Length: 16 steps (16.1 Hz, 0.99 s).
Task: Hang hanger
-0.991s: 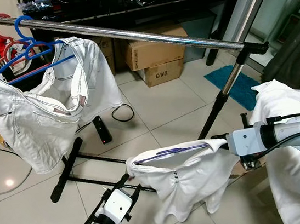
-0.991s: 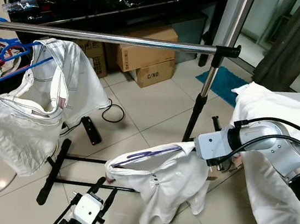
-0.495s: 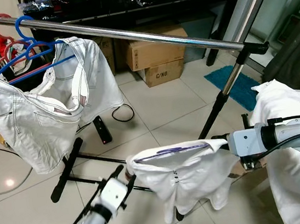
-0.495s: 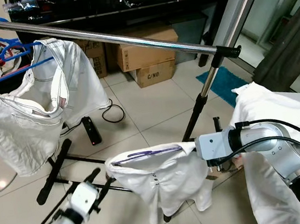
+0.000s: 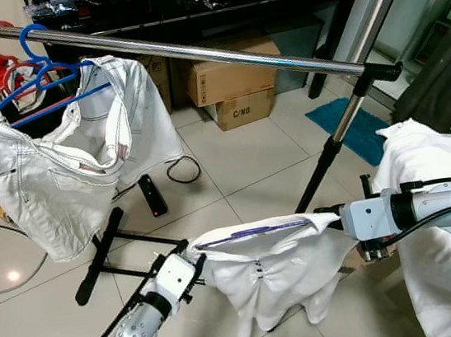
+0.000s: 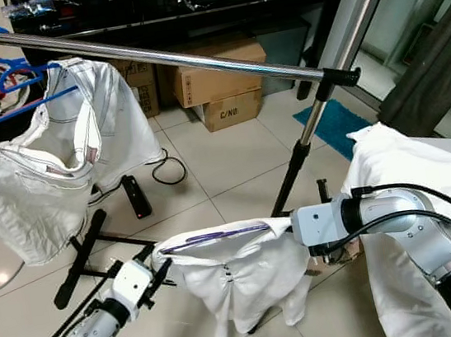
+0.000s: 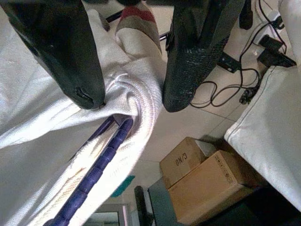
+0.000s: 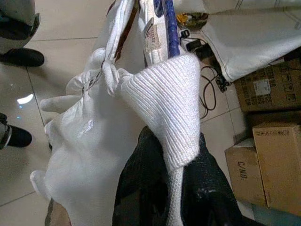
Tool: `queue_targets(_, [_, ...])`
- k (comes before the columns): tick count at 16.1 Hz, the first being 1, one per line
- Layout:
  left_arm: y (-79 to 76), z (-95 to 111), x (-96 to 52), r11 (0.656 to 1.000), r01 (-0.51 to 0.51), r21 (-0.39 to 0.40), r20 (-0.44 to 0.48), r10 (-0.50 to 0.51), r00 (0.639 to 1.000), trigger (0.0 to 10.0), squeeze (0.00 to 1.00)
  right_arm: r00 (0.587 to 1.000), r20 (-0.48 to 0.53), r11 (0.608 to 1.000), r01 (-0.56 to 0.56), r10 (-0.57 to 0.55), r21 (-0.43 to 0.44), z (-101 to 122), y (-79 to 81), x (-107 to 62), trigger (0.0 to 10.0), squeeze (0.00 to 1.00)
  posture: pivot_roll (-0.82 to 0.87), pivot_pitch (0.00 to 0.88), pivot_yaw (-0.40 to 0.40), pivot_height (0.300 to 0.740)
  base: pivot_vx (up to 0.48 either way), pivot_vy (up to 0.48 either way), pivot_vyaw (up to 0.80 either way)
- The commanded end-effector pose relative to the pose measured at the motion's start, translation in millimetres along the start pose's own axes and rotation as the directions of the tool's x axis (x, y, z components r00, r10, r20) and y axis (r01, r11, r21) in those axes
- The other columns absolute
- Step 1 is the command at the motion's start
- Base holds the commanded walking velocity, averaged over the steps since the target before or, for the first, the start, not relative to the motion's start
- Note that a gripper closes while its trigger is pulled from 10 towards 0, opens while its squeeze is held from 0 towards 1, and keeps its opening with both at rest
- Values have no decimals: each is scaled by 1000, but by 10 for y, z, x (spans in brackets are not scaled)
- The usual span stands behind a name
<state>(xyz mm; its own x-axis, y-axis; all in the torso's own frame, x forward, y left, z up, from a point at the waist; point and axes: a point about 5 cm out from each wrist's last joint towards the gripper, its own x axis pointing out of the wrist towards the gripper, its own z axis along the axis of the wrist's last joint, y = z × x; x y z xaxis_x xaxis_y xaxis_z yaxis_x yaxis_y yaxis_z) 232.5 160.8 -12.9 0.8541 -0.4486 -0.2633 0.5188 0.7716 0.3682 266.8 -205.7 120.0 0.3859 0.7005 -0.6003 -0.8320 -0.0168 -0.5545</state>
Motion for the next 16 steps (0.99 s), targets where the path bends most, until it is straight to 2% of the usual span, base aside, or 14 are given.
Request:
queue_targets(1, [-29, 1, 34, 1000, 17, -9, -15, -17, 1000, 10000, 0, 999, 3, 999, 33, -33, -11, 27, -76, -100, 0, 0, 86, 46, -108, 740, 0, 0, 0])
queue_targets(2, [-37, -4, 43, 1000, 26, -15, -23, -27, 999, 8235, 0, 999, 7, 999, 36, -36, -9, 37, -81, -110, 0, 0, 81, 49, -109, 740, 0, 0, 0])
queue_targets(3, [-42, -5, 45, 999, 32, -22, -23, -32, 999, 1451, 0, 999, 7, 999, 36, -36, -9, 40, -82, -117, 0, 0, 81, 49, -109, 740, 0, 0, 0])
queue_targets(4, [-52, -9, 49, 998, 42, -39, -26, -43, 999, 0, 0, 999, 5, 999, 38, -38, -6, 37, -82, -133, 0, 0, 80, 49, -109, 740, 0, 0, 0])
queue_targets(14, [-4, -27, 34, 996, 47, -80, -28, -50, 998, 0, 0, 998, -15, 999, 54, -53, 3, -10, -121, -137, 0, 0, 92, 32, -98, 740, 0, 0, 0])
queue_targets(15, [4, -18, 34, 995, 47, -84, -19, -49, 999, 0, 0, 998, -16, 998, 60, -59, 13, -27, -122, -133, 0, 0, 92, 32, -99, 740, 0, 0, 0])
queue_targets(16, [12, -6, 34, 995, 40, -92, -8, -41, 999, 0, 0, 997, 4, 994, 82, -83, 72, -60, -117, -130, 0, 0, 93, 30, -99, 740, 0, 0, 0])
